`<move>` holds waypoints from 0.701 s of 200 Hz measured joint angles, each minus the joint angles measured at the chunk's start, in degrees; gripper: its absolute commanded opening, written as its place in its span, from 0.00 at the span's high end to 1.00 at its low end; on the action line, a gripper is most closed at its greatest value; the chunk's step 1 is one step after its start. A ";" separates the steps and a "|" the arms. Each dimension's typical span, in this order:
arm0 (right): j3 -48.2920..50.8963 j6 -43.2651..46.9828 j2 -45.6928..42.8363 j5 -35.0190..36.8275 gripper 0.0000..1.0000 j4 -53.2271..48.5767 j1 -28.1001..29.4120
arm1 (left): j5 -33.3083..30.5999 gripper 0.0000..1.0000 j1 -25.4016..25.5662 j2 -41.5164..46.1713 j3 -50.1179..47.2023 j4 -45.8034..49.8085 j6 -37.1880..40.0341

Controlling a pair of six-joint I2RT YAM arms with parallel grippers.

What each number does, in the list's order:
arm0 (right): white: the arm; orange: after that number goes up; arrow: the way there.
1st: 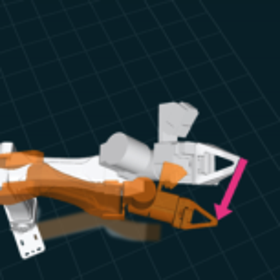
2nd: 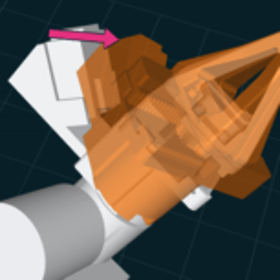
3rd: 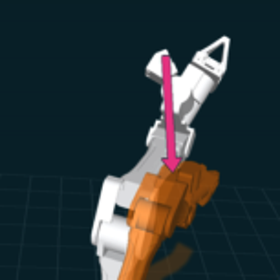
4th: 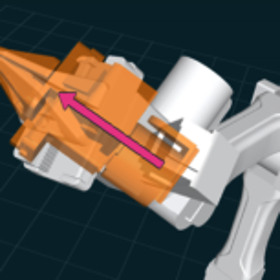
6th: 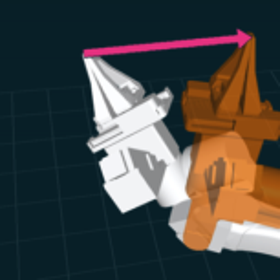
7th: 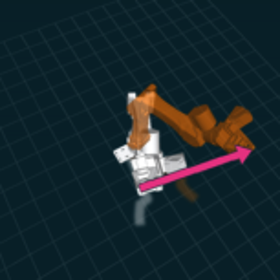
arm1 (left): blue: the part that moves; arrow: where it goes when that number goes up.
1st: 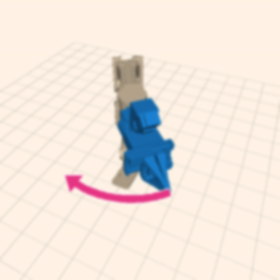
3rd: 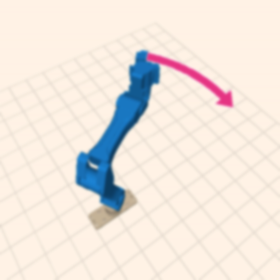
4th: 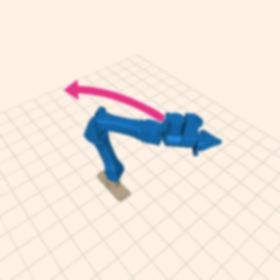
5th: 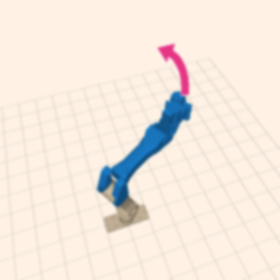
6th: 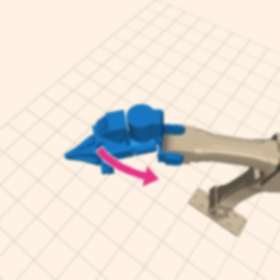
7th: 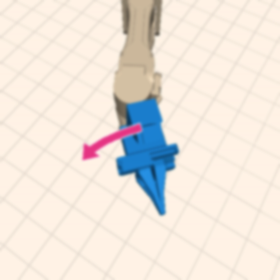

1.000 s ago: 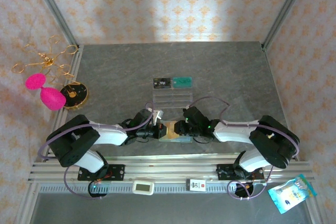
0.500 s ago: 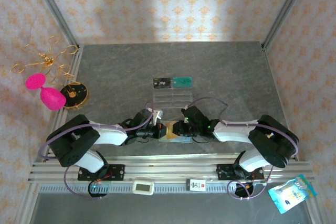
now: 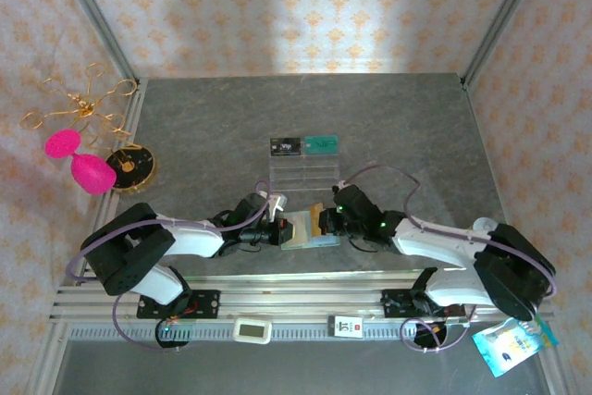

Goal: Take the credit cards out of the card holder

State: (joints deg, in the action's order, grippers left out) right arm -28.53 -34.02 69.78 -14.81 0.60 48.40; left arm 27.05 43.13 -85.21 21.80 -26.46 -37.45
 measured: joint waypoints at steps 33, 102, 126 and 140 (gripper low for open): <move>-1.38 6.99 -7.54 -0.17 1.00 -2.62 -0.09 | -0.02 0.90 0.00 1.70 0.00 1.03 0.04; -24.15 29.79 -2.29 -1.55 1.00 -4.28 -3.67 | -5.57 0.65 -2.10 20.85 0.55 9.70 0.02; -32.89 39.50 4.13 -6.03 1.00 -6.80 -7.65 | -10.03 0.59 -4.87 28.50 0.55 15.41 -0.09; -38.34 45.70 8.57 -8.52 1.00 -10.19 -9.46 | -12.13 0.56 -6.88 32.54 0.55 18.62 -0.02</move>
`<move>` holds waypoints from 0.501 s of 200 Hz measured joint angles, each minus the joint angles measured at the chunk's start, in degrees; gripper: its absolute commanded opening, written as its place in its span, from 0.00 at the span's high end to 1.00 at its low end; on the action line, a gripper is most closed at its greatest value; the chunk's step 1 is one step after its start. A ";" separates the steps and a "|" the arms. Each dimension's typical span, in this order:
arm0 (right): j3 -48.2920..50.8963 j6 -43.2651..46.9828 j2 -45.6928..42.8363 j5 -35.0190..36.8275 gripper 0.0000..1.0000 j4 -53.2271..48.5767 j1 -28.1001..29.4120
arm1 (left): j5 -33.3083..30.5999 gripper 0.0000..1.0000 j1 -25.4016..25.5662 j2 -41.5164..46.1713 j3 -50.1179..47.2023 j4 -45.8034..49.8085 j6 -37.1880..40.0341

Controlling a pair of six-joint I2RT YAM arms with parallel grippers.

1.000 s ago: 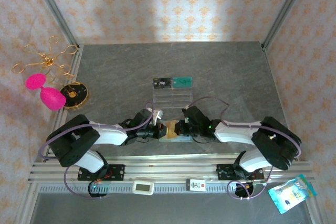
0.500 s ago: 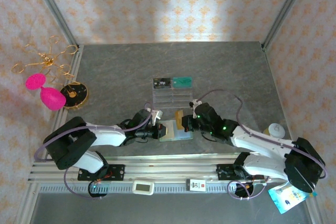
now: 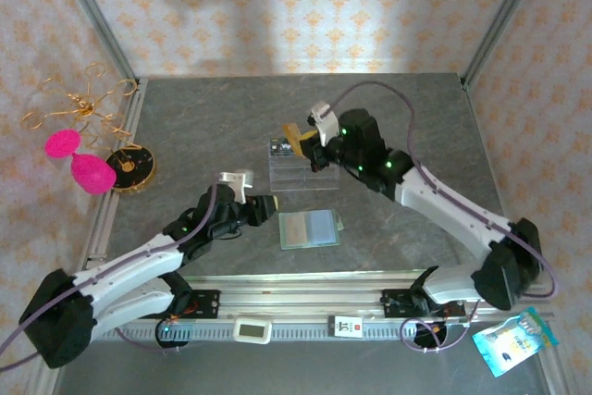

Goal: Take the credit cards out of the card holder

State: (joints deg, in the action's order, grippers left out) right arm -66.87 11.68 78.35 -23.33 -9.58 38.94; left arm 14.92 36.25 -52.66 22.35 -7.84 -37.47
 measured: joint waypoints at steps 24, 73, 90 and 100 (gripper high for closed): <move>-8.94 10.58 7.10 -4.31 1.00 -8.13 -0.63 | -2.45 0.51 -3.17 4.92 0.00 4.28 0.04; -27.41 29.24 21.59 -9.16 1.00 -25.53 -0.76 | -4.50 0.50 -7.78 5.57 0.02 8.70 0.50; -32.48 34.75 26.38 -9.33 1.00 -30.56 -0.87 | -4.48 0.50 -9.01 3.93 0.22 9.14 1.07; -34.49 37.44 28.52 -9.46 1.00 -32.98 -1.05 | -4.48 0.50 -9.49 3.06 0.50 9.51 1.49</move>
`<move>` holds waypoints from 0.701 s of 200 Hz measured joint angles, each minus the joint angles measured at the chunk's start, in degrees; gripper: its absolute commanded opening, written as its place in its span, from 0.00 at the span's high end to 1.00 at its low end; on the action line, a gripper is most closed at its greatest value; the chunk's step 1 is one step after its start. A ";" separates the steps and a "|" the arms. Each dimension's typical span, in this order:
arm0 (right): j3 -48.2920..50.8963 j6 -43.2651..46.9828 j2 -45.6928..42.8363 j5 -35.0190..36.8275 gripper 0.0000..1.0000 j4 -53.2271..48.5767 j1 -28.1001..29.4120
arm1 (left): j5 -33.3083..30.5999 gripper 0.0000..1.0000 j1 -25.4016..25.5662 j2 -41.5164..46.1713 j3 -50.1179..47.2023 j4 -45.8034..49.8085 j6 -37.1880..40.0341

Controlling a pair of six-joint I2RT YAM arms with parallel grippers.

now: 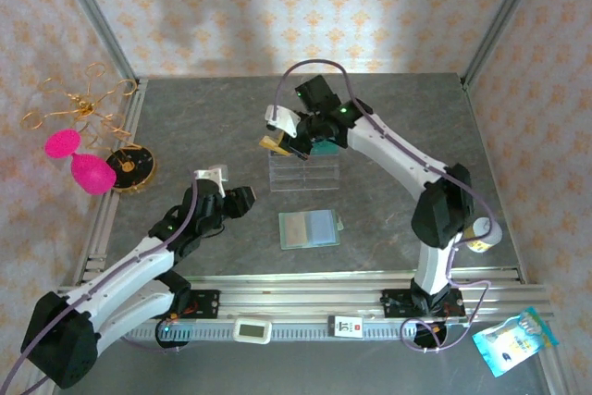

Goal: Take the credit cards out of the card holder

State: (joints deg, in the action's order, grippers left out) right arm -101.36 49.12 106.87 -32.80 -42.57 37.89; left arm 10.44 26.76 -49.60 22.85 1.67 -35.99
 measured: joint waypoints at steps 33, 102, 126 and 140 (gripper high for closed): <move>-5.95 7.85 6.12 -0.70 1.00 -7.30 -1.38 | 0.00 0.50 -0.68 -2.21 2.14 0.48 1.05; -15.21 17.66 14.25 -0.66 1.00 -14.82 -4.00 | 0.26 0.52 -1.53 -7.02 4.17 0.48 4.02; -16.52 19.34 16.22 -0.63 1.00 -15.28 -4.26 | 0.90 0.52 -1.81 -8.66 4.66 0.48 4.57; -16.63 20.02 16.76 -0.63 1.00 -15.39 -4.26 | 1.11 0.53 -1.86 -9.35 5.01 0.46 4.61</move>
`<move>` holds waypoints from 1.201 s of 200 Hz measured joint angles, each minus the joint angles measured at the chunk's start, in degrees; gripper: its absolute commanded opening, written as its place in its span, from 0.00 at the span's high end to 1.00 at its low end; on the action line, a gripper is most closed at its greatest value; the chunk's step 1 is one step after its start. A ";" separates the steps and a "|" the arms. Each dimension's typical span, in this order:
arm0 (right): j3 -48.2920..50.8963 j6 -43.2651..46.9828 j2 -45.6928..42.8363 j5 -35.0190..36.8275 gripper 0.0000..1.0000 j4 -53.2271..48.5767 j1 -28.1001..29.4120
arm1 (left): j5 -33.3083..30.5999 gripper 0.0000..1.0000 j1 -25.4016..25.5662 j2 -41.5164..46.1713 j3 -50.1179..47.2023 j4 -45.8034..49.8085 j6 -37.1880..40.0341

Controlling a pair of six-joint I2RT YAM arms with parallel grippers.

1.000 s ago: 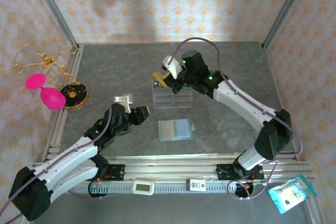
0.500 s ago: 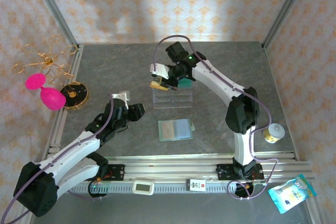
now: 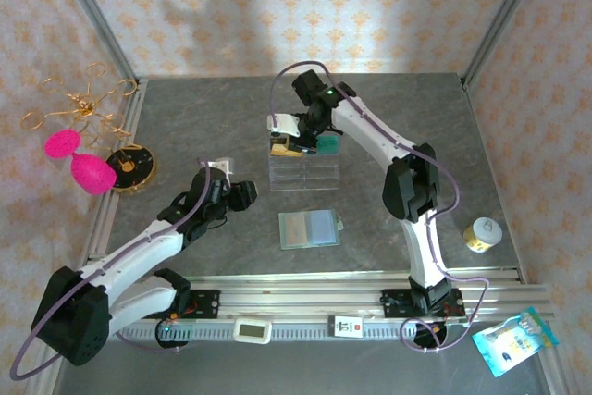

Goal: Take the credit cards out of the card holder

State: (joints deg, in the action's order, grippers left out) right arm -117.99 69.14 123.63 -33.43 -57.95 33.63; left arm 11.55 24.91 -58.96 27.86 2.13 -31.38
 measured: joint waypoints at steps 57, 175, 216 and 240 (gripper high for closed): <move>0.22 0.61 0.94 0.26 1.00 0.15 -0.09 | 0.66 0.53 -0.59 -1.44 0.63 -0.15 0.02; 3.98 -0.57 1.60 1.05 0.99 3.61 -0.04 | 1.53 0.53 -0.70 -1.44 0.63 -0.24 0.00; 4.72 -1.99 1.64 1.60 0.67 5.44 -0.02 | 1.99 0.53 -0.81 -1.44 0.61 -0.39 0.00; 4.70 -3.43 1.64 1.66 0.63 6.60 -0.02 | 2.60 0.54 -1.07 -1.44 0.61 -0.87 0.00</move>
State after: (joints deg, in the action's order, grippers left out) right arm -113.30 65.71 125.27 -31.77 -51.35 33.61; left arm 14.15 23.83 -60.40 28.47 1.26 -31.38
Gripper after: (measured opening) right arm 0.363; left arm 0.466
